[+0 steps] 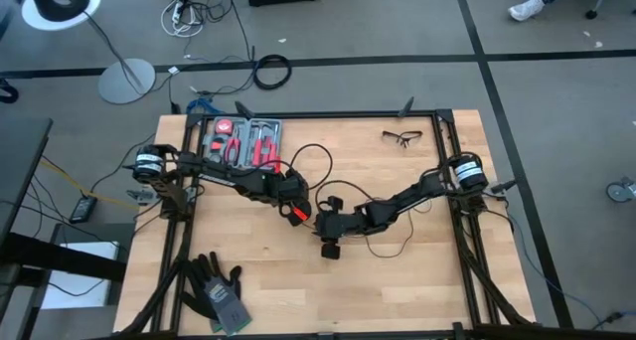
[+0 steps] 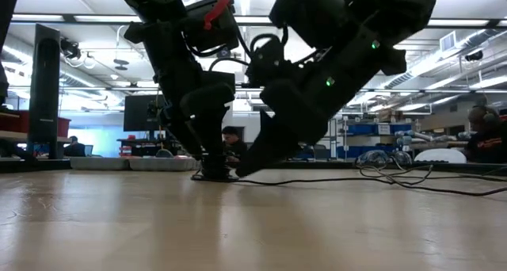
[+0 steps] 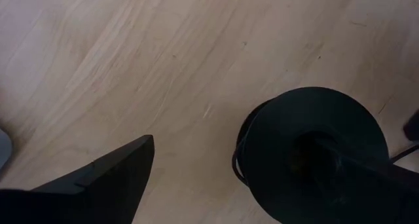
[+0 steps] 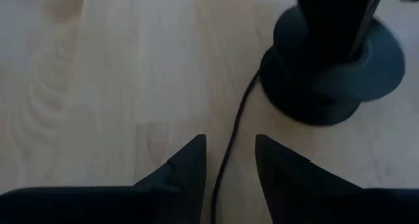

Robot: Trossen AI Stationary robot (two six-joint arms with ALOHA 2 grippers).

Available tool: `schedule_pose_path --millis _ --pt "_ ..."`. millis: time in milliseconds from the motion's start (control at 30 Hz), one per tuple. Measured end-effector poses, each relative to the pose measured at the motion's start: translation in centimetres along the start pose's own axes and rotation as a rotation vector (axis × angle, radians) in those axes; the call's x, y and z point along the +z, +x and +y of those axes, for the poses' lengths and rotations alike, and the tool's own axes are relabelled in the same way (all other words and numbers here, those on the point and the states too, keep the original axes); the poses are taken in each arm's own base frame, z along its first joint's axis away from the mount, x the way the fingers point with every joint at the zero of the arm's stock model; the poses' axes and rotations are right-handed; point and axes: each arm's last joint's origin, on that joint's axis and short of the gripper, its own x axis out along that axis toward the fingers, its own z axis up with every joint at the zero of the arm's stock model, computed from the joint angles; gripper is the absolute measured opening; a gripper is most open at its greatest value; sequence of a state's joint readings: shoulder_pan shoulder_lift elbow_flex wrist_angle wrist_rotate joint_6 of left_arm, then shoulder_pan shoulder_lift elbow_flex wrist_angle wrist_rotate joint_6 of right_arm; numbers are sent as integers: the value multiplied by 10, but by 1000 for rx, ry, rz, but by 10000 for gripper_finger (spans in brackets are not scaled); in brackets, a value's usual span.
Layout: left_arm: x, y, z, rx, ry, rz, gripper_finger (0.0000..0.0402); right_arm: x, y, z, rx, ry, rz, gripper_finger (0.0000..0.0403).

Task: Coil cords
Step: Uncoil the black wire from the black spool

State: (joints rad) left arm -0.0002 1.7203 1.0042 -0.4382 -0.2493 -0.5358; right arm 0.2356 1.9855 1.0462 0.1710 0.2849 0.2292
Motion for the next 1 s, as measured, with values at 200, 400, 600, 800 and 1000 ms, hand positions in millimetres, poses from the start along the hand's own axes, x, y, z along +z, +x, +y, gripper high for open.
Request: schedule_pose_path --millis 200,400,600,800,1000 --pt "0 0 0 0 -1 -1 400 -7 0 -1 23 16 99 75" --pt "0 0 0 2 0 4 400 -13 -26 -2 76 -8 305 6" --pt "-1 0 0 -3 -2 9 400 -26 -97 -5 60 -14 664 1" --pt "-1 0 0 -3 -1 9 400 -35 -169 -15 -24 134 996 1" --pt "0 0 0 -6 -1 5 400 -33 -194 -24 -253 186 910 5"
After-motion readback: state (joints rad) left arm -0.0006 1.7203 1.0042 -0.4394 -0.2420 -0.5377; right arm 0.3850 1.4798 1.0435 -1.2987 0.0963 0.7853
